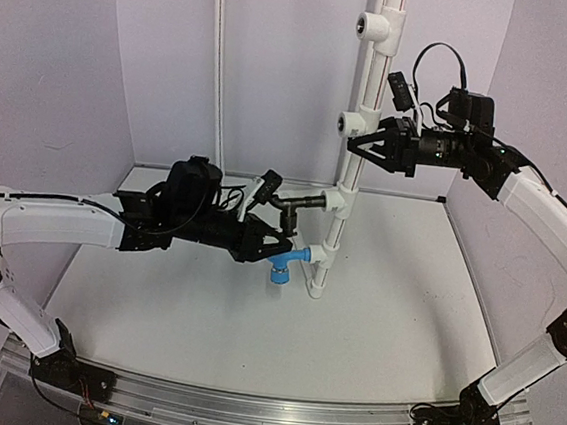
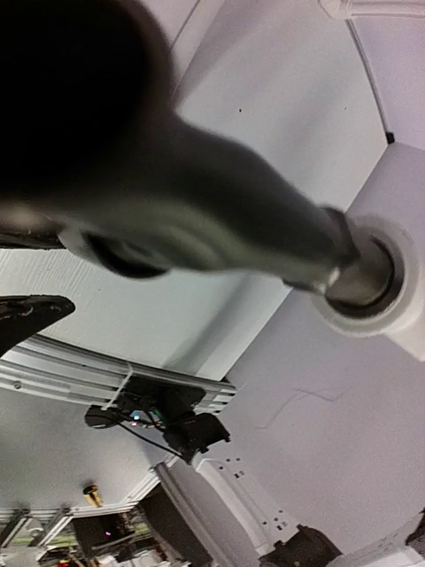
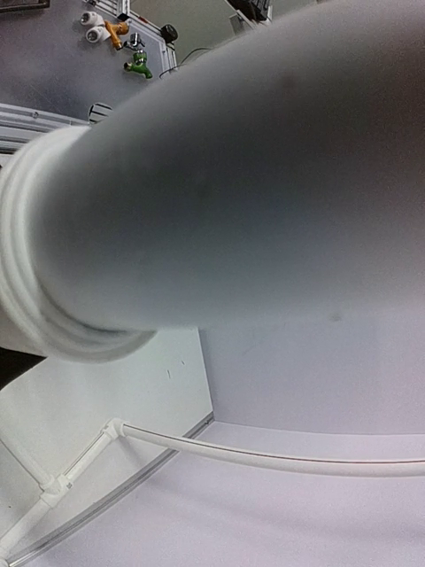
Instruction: Install the water faucets
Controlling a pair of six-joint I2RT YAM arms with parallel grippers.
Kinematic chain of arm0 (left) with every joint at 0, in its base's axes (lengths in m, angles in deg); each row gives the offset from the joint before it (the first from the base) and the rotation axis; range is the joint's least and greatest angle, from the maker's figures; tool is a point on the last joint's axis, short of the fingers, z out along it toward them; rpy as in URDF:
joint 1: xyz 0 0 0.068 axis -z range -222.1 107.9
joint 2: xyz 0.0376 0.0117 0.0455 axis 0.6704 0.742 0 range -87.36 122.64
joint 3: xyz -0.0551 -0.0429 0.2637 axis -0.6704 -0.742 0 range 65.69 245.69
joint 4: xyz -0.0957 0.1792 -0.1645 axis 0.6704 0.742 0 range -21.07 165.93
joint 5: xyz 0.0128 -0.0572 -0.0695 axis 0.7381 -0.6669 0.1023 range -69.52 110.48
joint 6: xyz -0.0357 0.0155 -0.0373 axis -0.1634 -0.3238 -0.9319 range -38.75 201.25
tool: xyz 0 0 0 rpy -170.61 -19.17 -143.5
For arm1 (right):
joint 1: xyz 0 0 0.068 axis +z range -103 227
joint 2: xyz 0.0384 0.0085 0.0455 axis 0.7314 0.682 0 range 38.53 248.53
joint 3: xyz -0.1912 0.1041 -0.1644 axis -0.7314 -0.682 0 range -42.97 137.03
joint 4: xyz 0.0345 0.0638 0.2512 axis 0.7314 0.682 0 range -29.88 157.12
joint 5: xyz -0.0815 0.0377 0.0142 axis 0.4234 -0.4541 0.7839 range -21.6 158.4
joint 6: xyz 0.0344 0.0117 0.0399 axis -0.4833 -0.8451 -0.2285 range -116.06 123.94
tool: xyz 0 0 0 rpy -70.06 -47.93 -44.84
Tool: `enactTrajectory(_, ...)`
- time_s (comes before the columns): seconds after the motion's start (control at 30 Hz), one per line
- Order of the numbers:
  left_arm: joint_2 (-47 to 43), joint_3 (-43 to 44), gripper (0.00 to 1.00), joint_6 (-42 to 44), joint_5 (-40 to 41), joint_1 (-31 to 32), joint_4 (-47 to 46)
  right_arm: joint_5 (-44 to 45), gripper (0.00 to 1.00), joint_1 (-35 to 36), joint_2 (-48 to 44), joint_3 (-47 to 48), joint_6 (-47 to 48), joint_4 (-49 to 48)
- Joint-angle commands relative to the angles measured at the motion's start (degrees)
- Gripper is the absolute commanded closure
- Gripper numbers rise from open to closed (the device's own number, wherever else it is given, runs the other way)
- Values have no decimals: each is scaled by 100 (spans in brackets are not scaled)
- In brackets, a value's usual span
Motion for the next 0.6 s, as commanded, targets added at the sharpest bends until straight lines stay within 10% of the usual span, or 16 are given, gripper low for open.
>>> enactTrajectory(0.0, -361, -667, 81, -490, 921, 0, -2298, 490, 100, -63, 177, -201, -295, 1050)
enactTrajectory(0.57, 400, -1359, 83, -1166, 1718, 96, -4443, 523, 100, -67, 190, -145, -259, 1059)
